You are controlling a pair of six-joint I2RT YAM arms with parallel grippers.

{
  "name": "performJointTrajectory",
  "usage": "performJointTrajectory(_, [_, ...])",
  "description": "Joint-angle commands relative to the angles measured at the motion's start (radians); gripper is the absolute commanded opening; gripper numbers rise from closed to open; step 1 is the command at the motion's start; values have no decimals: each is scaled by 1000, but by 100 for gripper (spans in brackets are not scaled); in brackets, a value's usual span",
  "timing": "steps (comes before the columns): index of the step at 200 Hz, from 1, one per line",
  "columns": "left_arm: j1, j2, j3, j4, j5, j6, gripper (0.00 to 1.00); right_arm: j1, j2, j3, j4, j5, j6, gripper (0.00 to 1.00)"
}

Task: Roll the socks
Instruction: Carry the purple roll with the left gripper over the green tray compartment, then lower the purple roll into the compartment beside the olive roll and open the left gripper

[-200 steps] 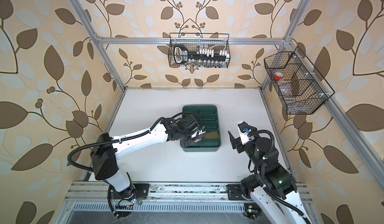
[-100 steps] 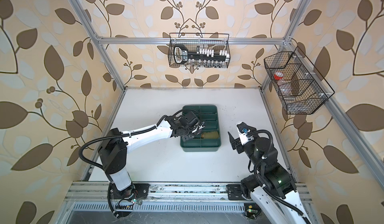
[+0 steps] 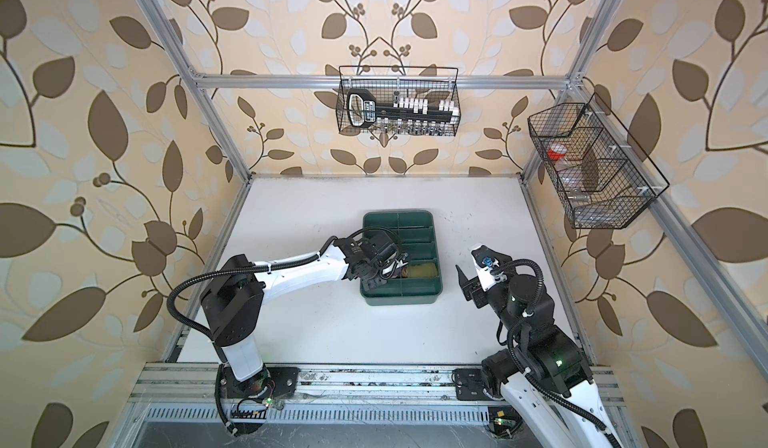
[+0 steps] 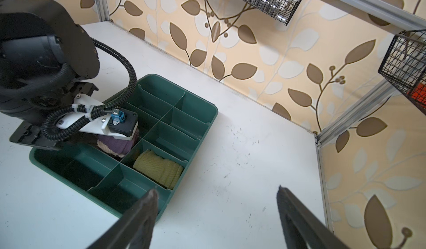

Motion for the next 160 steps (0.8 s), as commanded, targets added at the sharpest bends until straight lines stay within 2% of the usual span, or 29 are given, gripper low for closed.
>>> performJointTrajectory(1, [20, 14, 21, -97, 99, 56, 0, -3, 10, -17, 16, -12, -16, 81])
performJointTrajectory(33, [46, 112, 138, -221, 233, 160, 0, -4, 6, -26, 29, -21, -12, 81])
performJointTrajectory(66, [61, 198, 196, -250, 248, 166, 0, -4, -17, -29, 20, -11, -23, 81])
performJointTrajectory(114, [74, 247, 210, -243, 196, 129, 0, -4, -38, -42, 17, -5, -33, 82])
performJointTrajectory(125, [74, 225, 207, -238, 198, 128, 12, -4, -37, -40, 14, -7, -33, 82])
performJointTrajectory(141, [74, 177, 184, -216, 212, 138, 37, -4, -35, -36, 14, -8, -34, 82])
performJointTrajectory(152, [74, 146, 175, -205, 220, 147, 47, -4, -34, -36, 18, -11, -33, 83])
performJointTrajectory(160, [74, 135, 180, -214, 222, 157, 50, -4, -35, -36, 20, -13, -31, 83])
